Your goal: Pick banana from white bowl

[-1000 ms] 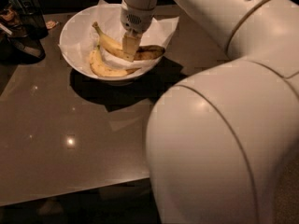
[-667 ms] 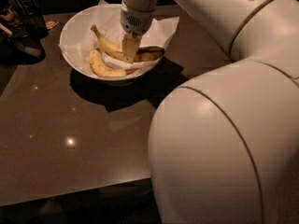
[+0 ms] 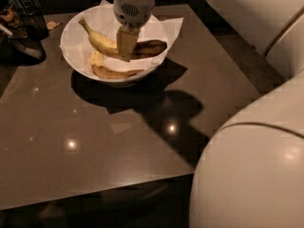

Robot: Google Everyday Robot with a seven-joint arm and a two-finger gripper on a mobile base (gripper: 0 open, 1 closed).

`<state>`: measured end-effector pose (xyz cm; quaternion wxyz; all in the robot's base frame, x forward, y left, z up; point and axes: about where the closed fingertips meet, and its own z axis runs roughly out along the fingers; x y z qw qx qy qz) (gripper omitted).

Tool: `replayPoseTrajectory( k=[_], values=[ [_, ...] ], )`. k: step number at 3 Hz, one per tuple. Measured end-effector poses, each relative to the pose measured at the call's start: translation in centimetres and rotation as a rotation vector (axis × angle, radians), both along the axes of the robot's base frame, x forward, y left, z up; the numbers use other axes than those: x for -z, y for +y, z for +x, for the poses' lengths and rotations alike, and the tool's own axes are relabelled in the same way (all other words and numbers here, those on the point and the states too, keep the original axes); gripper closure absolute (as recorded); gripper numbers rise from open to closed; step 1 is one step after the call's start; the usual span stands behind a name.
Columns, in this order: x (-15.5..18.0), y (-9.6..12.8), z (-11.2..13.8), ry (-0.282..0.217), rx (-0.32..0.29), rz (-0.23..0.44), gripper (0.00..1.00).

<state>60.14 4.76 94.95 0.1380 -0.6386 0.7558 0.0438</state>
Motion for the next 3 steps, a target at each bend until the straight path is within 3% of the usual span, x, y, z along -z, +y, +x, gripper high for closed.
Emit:
replayPoseTrajectory(
  k=[1, 2, 3],
  values=[
    [-0.8, 0.0, -1.4, -0.018, -0.030, 0.015, 1.00],
    [-1.2, 0.2, -4.8, -0.005, -0.057, 0.049, 1.00],
    [0.2, 0.2, -8.0, 0.039, -0.077, 0.081, 1.00]
  ],
)
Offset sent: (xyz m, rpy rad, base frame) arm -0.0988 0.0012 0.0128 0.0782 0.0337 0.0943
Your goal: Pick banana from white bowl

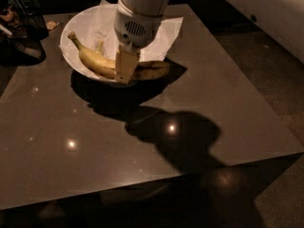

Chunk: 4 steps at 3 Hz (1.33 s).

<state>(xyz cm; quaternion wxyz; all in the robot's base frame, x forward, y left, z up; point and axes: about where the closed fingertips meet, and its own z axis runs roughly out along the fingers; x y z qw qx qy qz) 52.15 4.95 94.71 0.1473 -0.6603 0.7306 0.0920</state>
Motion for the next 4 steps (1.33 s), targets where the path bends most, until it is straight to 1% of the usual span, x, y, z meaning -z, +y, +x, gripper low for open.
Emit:
replayPoseTrajectory(
  k=[1, 2, 4],
  values=[
    [0.6, -0.1, -0.3, 0.013, -0.001, -0.006, 1.00],
    [0.2, 0.3, -1.8, 0.037, -0.007, -0.009, 1.00],
    [0.6, 1.7, -8.5, 0.120, 0.011, 0.078, 1.00]
  ],
)
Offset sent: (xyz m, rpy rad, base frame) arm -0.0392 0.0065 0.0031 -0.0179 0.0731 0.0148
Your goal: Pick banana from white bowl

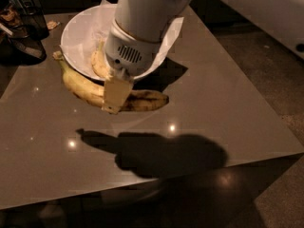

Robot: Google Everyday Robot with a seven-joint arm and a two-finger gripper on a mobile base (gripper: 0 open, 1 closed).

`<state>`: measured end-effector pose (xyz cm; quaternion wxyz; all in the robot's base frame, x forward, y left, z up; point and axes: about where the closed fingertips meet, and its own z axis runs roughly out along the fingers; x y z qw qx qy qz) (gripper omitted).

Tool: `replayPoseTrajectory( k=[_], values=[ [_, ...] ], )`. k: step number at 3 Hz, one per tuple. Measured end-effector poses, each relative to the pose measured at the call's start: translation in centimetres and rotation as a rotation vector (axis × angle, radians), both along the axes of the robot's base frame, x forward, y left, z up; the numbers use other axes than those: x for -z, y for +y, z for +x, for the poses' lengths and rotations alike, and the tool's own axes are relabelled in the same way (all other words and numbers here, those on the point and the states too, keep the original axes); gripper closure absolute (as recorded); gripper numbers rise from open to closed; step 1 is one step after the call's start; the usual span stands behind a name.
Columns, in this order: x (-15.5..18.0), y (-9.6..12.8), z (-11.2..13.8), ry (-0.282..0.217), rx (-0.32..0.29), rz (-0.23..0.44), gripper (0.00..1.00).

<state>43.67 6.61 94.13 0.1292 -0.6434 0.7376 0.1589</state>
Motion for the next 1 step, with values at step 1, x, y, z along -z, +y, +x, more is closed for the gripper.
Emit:
replayPoseTrajectory(
  k=[1],
  values=[
    [0.19, 0.00, -0.27, 0.006, -0.001, 0.000, 1.00]
  ],
)
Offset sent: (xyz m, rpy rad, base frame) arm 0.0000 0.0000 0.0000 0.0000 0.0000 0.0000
